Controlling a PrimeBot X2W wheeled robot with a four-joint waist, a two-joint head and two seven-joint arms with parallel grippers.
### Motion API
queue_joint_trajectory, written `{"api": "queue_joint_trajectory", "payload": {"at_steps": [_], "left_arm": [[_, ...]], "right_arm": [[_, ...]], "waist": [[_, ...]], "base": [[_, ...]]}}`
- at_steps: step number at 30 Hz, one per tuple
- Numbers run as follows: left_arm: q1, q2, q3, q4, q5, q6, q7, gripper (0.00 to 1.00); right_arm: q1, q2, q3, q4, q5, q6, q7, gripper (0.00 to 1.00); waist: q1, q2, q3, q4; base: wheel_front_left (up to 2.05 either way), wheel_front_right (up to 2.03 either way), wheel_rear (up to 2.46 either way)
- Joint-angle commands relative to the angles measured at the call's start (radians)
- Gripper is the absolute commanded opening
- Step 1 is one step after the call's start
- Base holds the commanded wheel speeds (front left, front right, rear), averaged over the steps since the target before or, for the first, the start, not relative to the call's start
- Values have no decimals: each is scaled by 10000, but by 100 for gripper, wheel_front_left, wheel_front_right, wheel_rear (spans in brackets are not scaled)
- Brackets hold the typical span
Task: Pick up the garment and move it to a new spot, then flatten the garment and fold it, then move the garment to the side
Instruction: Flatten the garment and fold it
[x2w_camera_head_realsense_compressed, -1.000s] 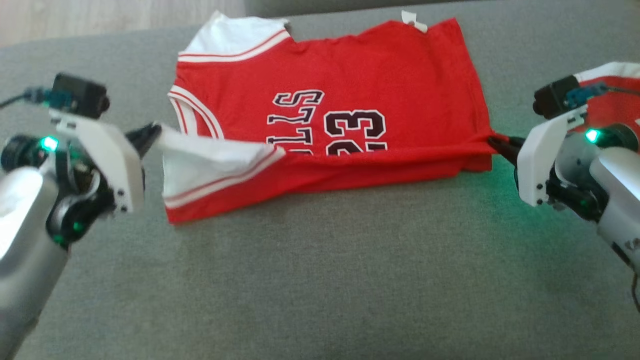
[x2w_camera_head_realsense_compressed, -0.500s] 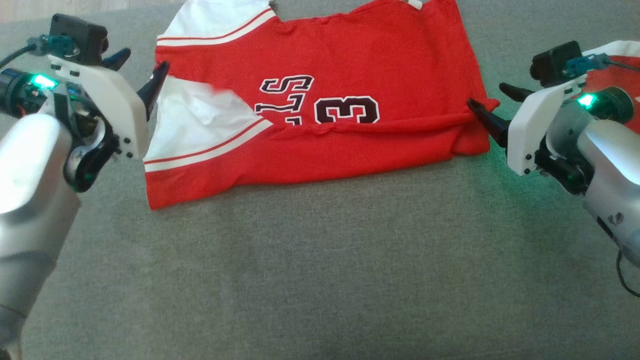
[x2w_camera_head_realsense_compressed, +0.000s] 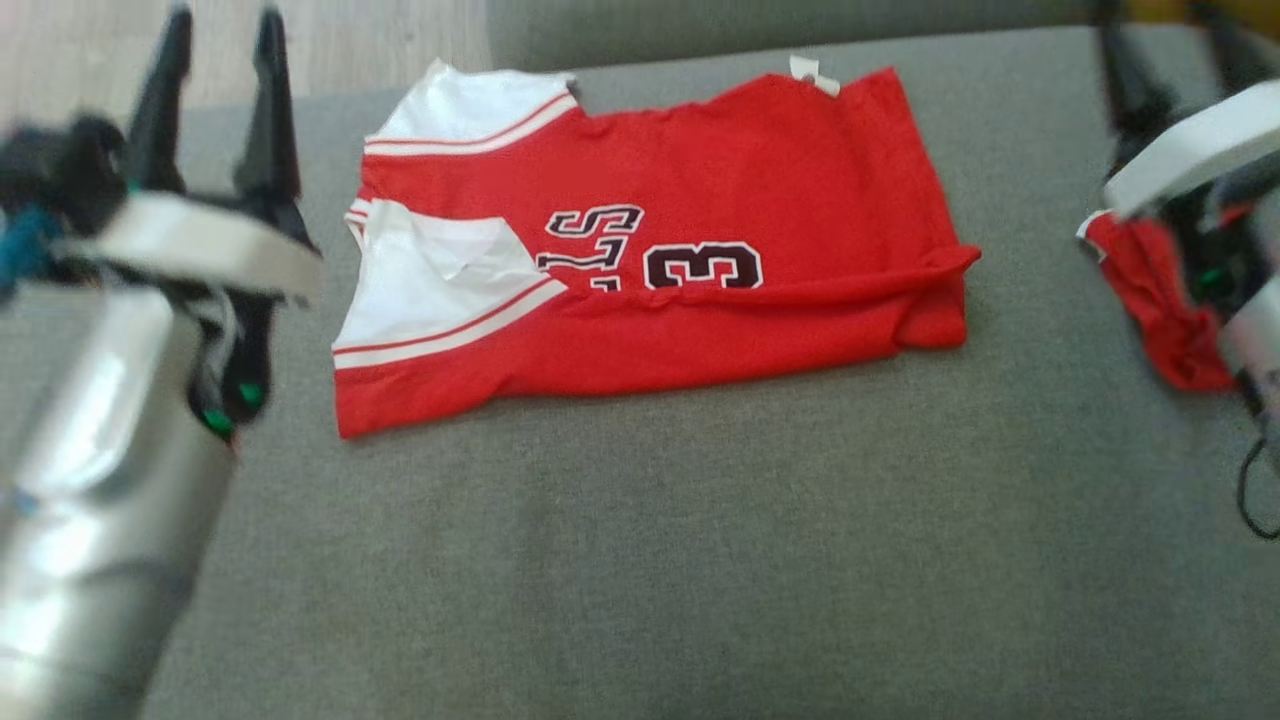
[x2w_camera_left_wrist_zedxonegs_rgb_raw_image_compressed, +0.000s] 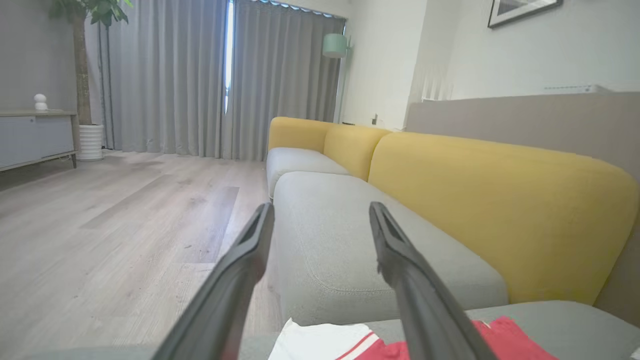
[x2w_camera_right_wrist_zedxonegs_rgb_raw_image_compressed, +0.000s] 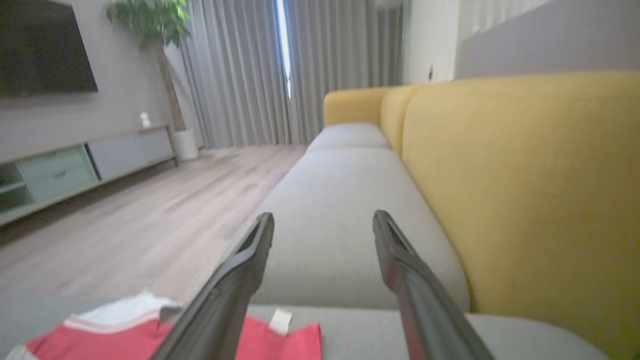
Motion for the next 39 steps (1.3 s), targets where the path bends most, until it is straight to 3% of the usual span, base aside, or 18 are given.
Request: {"api": "queue_joint_trajectory", "payload": {"at_steps": [1, 7, 15, 21, 29, 39], "left_arm": [[-97, 297, 479, -370, -35, 104, -137, 100], [1886, -325, 1111, -1635, 61, 614, -474, 100], [4499, -1415, 2059, -2542, 1123, 755, -486, 100], [5834, -1986, 2765, -2703, 2097, 490, -487, 100], [5783, -2382, 3178, -2283, 3078, 58, -487, 100], [4530, -2305, 3049, 71, 3336, 449, 470, 100]], "right_arm": [[298, 31, -421, -425, -354, -9, -112, 100], [3224, 1289, -4038, -2436, -3382, -9, -116, 100], [6205, 3412, -6335, -4485, -5958, -9, -117, 100], [7355, 3930, -6664, -5244, -6541, -9, -117, 100], [7517, 3967, -6421, -5541, -6331, -9, -118, 100], [7208, 3969, -6224, -5748, -6229, -9, -104, 100]], "waist": [[1, 0, -226, 31], [1, 0, -764, 84], [1, 0, -1120, 170], [1, 0, -1072, 118], [1, 0, -865, 64], [1, 0, -316, -148]], "base": [[0, 0, 0], [0, 0, 0], [0, 0, 0], [0, 0, 0], [0, 0, 0], [0, 0, 0]]}}
